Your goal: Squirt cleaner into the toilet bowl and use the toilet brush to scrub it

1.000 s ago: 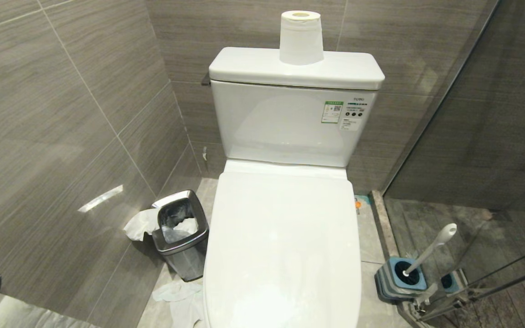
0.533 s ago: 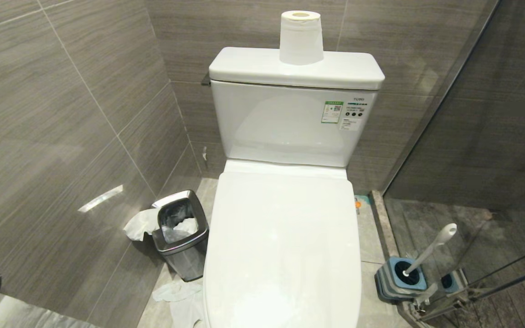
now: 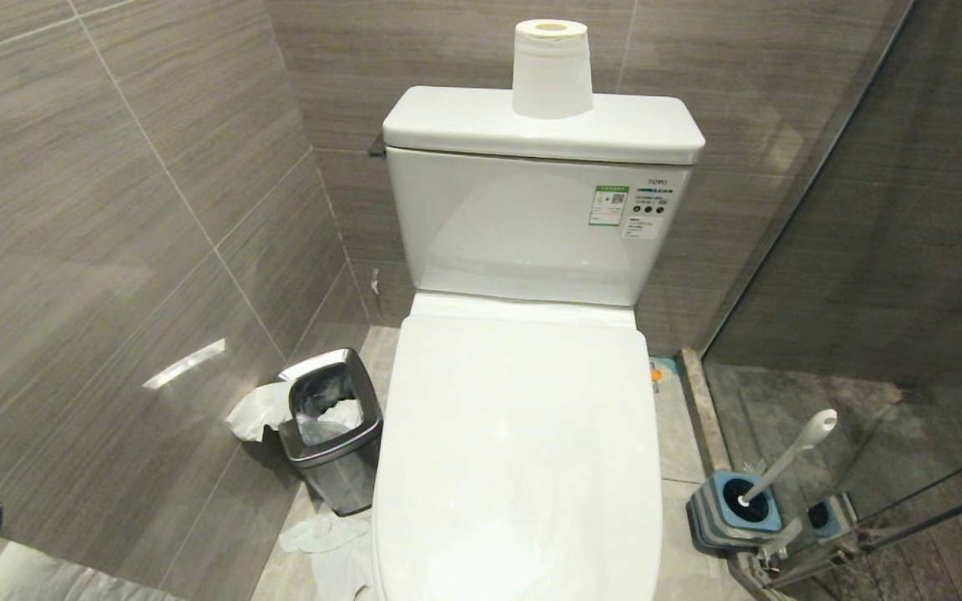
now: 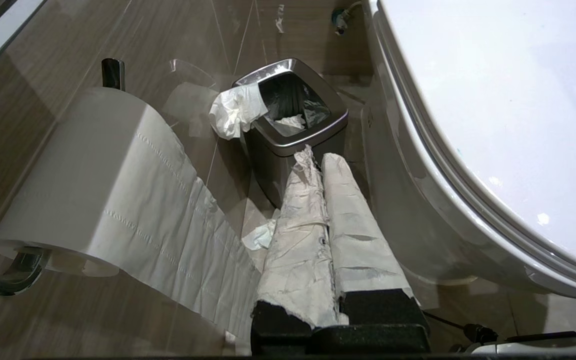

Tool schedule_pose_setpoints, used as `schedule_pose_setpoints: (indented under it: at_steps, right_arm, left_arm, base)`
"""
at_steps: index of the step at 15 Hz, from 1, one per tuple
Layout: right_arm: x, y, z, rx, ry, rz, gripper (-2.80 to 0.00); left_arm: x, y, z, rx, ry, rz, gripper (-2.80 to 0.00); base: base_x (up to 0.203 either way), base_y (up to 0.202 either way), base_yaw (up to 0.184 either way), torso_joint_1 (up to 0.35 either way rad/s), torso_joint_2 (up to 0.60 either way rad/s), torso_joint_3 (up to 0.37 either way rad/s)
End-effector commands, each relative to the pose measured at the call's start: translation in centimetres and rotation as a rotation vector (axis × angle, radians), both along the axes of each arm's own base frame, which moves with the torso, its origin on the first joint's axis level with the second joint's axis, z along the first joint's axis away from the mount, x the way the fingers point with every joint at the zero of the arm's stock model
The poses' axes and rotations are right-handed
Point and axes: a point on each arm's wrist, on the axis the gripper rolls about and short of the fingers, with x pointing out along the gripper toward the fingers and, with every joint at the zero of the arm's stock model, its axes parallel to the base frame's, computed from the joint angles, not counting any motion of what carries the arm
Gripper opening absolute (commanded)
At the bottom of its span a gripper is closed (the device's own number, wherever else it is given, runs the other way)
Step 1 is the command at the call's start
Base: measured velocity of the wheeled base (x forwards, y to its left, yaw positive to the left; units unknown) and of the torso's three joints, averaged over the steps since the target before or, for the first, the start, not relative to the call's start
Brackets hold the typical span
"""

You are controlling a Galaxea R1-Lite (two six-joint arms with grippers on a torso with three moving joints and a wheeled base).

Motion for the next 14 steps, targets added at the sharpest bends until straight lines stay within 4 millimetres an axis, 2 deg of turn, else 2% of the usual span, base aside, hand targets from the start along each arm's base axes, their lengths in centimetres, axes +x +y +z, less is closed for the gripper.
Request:
schedule_pose_setpoints:
  at_steps: [1, 14]
  right_arm:
    - [0.00, 0.00, 0.01, 0.000, 0.001, 0.002, -2.80]
    - [0.00, 0.00, 0.01, 0.000, 0.001, 0.000, -2.80]
  left_arm:
    - [0.03, 0.00, -0.09, 0.000, 0.004, 0.001, -2.80]
    - [0.03, 0.00, -0.09, 0.001, 0.005, 0.001, -2.80]
  base:
    - [0.000, 0.000, 0.000, 0.000, 0.00, 0.000]
    - [0.000, 0.000, 0.000, 0.000, 0.00, 0.000]
